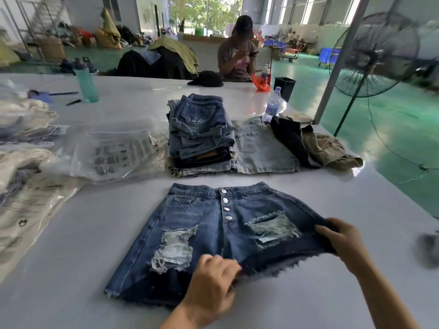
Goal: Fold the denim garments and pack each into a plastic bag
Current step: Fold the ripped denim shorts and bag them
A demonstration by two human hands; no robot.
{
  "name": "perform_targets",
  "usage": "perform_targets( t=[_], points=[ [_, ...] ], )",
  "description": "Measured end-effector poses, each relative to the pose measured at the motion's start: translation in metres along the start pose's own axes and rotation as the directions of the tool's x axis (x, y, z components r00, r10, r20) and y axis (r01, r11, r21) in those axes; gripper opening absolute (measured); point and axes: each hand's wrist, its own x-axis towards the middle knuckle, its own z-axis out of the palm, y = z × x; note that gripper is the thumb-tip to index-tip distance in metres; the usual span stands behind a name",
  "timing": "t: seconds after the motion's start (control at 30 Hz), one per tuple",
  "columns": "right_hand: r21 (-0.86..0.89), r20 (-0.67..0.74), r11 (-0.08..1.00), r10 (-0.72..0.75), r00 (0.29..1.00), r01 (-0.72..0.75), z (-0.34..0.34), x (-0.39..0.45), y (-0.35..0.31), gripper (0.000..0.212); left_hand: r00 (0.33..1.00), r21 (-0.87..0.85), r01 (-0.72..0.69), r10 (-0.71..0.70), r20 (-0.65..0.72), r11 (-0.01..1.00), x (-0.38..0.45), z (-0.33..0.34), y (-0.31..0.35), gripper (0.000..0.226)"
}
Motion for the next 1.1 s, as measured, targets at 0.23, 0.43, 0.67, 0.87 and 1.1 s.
perform_targets(
  t=[0.23,0.43,0.67,0.87,1.1],
  points=[
    [-0.283,0.269,0.909,0.381,0.885,-0.306,-0.016,0.015,0.033,0.032,0.875,0.065,0.482,-0.484,0.019,0.874,-0.01,-0.012,-0.046,0.047],
    [0.07,0.321,0.991,0.09,0.943,-0.118,0.019,0.02,-0.064,0.006,0.527,0.414,0.697,-0.81,0.257,0.585,-0.039,-0.006,-0.085,0.07],
    [-0.219,0.636,0.795,-0.323,0.701,0.565,0.164,-0.069,-0.171,0.02,0.527,-0.429,0.79,-0.842,0.111,0.438,-0.043,-0.035,-0.107,0.016],
    [-0.322,0.889,0.725,0.01,0.458,0.609,0.26,-0.146,-0.11,0.043,0.15,-0.577,0.813,-0.929,0.338,-0.079,-0.052,-0.041,-0.125,0.037],
    [-0.088,0.832,0.865,-0.209,0.514,0.494,0.243,-0.131,-0.117,0.017,0.318,-0.352,0.914,-0.894,0.317,0.2,-0.035,-0.053,-0.119,0.041]
  ],
)
